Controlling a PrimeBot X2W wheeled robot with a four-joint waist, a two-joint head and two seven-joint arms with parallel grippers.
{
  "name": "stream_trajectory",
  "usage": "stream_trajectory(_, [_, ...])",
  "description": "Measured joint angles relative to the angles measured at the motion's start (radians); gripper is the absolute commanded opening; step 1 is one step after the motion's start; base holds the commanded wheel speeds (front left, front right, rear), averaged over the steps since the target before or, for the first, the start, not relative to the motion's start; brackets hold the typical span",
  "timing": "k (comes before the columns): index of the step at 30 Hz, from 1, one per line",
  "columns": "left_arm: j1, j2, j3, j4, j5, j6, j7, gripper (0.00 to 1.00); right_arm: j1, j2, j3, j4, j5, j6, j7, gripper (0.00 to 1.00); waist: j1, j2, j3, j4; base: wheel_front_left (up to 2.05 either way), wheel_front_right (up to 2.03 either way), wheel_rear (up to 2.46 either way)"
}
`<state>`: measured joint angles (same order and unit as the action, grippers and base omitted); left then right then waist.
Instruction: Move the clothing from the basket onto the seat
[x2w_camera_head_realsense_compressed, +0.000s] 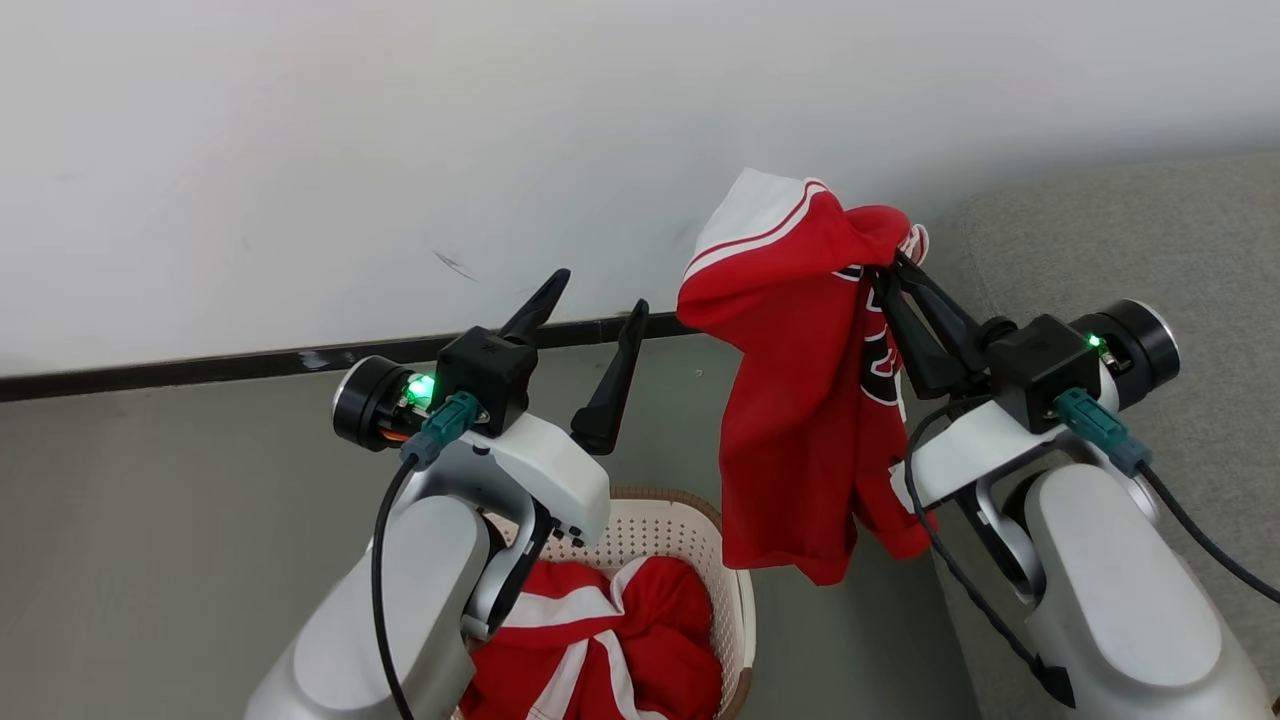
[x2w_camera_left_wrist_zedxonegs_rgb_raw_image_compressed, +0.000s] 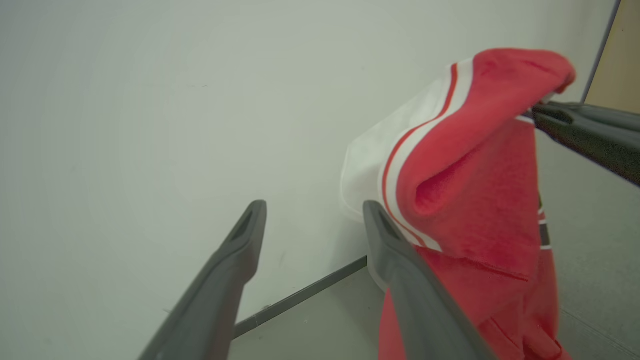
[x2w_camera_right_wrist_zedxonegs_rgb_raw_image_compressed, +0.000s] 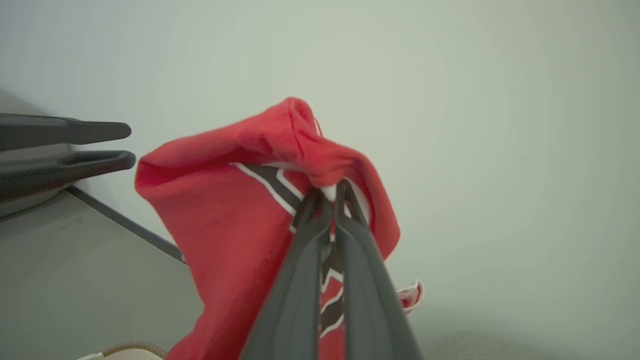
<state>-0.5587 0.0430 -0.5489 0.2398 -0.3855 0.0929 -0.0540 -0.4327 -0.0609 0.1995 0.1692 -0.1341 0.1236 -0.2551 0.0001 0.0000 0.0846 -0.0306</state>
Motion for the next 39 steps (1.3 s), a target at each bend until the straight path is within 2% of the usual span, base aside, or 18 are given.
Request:
stream_trajectory(24, [0.000,0.002,0.000,0.010,0.000,0.000,-0.018,1.00,0.029,-0.008,-0.072,-0.038,-0.001,0.000,0.000,0.00,0.0000,0.0000,0.009,-0.012,0.00,0.00,0.00])
stream_trajectory(39, [0.020,0.000,-0.041,0.026,-0.010,-0.025,-0.018,1.00,0.102,-0.030,-0.190,-0.118,-0.017,0.000,0.000,0.00,0.0000,0.0000,0.003,-0.054,0.00,0.00,0.00])
